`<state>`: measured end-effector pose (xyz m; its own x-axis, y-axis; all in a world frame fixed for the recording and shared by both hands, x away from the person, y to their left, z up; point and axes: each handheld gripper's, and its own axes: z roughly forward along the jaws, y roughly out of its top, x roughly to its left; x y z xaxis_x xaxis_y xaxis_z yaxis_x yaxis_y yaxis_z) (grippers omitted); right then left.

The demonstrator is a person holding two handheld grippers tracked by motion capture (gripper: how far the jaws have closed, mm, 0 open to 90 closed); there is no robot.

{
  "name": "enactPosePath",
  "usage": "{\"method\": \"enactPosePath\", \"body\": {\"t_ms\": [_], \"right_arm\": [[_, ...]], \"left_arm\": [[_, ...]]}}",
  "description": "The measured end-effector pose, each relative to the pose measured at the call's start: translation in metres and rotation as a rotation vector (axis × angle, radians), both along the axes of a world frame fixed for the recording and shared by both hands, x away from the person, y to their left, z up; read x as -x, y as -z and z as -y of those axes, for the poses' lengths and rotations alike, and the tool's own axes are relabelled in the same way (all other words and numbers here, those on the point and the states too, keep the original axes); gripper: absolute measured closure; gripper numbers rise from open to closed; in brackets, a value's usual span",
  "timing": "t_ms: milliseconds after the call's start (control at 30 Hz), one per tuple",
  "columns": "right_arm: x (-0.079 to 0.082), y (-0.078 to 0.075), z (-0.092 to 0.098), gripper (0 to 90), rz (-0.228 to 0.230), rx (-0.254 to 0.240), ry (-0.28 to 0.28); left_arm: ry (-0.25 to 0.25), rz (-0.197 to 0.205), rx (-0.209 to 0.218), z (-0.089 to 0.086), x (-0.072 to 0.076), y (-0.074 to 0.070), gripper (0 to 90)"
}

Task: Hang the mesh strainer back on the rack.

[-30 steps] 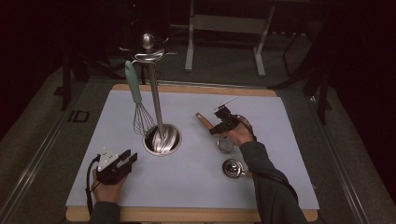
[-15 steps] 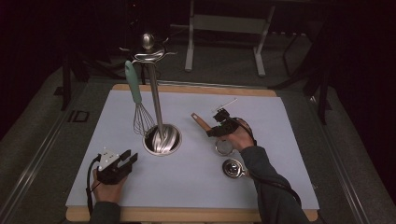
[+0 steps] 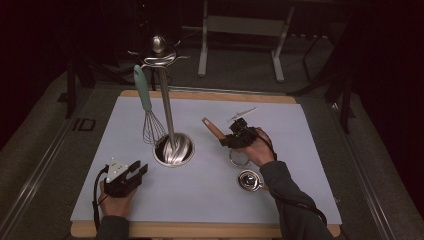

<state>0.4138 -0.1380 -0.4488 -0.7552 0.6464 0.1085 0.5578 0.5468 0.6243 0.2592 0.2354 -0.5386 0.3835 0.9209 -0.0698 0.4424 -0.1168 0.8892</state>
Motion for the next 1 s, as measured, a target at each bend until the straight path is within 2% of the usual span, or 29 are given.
{"method": "enactPosePath", "body": {"t_ms": [100,167,233,267,333,400,500,533,600,633,700,733,833,1000], "right_arm": [[0.003,-0.003,-0.001,70.7,0.014,-0.008,-0.006],[0.01,-0.009,-0.001,70.7,0.039,-0.045,-0.042],[0.012,-0.011,-0.001,70.7,0.047,-0.051,-0.047],[0.016,-0.015,-0.001,70.7,0.072,-0.059,-0.069],[0.019,-0.017,-0.002,70.7,0.081,-0.063,-0.078],[0.025,-0.022,-0.003,70.7,0.119,-0.08,-0.111],[0.029,-0.026,-0.003,70.7,0.139,-0.09,-0.124],[0.034,-0.029,-0.004,70.7,0.163,-0.107,-0.144],[0.036,-0.03,-0.004,70.7,0.177,-0.116,-0.157],[0.042,-0.034,-0.005,70.7,0.212,-0.138,-0.19],[0.044,-0.035,-0.005,70.7,0.226,-0.146,-0.202],[0.048,-0.038,-0.006,70.7,0.247,-0.17,-0.231],[0.051,-0.04,-0.006,70.7,0.261,-0.182,-0.247],[0.058,-0.048,-0.008,70.7,0.311,-0.229,-0.282]], "left_arm": [[0.0,0.0,0.0,0.0,0.0,0.0,65.1],[0.0,-0.001,0.0,0.0,0.0,0.0,64.7],[0.0,-0.001,0.0,0.0,0.0,0.0,64.4],[-0.001,-0.001,0.0,0.0,0.0,0.0,64.1],[-0.001,-0.001,0.0,0.0,0.0,0.0,63.9],[-0.001,0.0,0.0,0.0,0.0,0.0,63.7],[-0.002,-0.001,0.0,0.0,0.0,0.0,63.5],[-0.002,-0.001,0.0,0.0,0.0,0.0,63.1],[-0.001,-0.003,0.0,0.0,0.0,0.0,62.9],[-0.001,-0.003,0.0,0.0,0.0,0.0,62.8],[0.0,-0.004,0.0,0.0,0.0,0.0,62.8],[-0.001,-0.003,0.0,0.0,0.0,0.0,62.8],[-0.001,-0.003,-0.001,0.0,0.0,0.0,62.9],[0.0,-0.003,-0.002,0.0,0.0,0.0,62.8]]}}
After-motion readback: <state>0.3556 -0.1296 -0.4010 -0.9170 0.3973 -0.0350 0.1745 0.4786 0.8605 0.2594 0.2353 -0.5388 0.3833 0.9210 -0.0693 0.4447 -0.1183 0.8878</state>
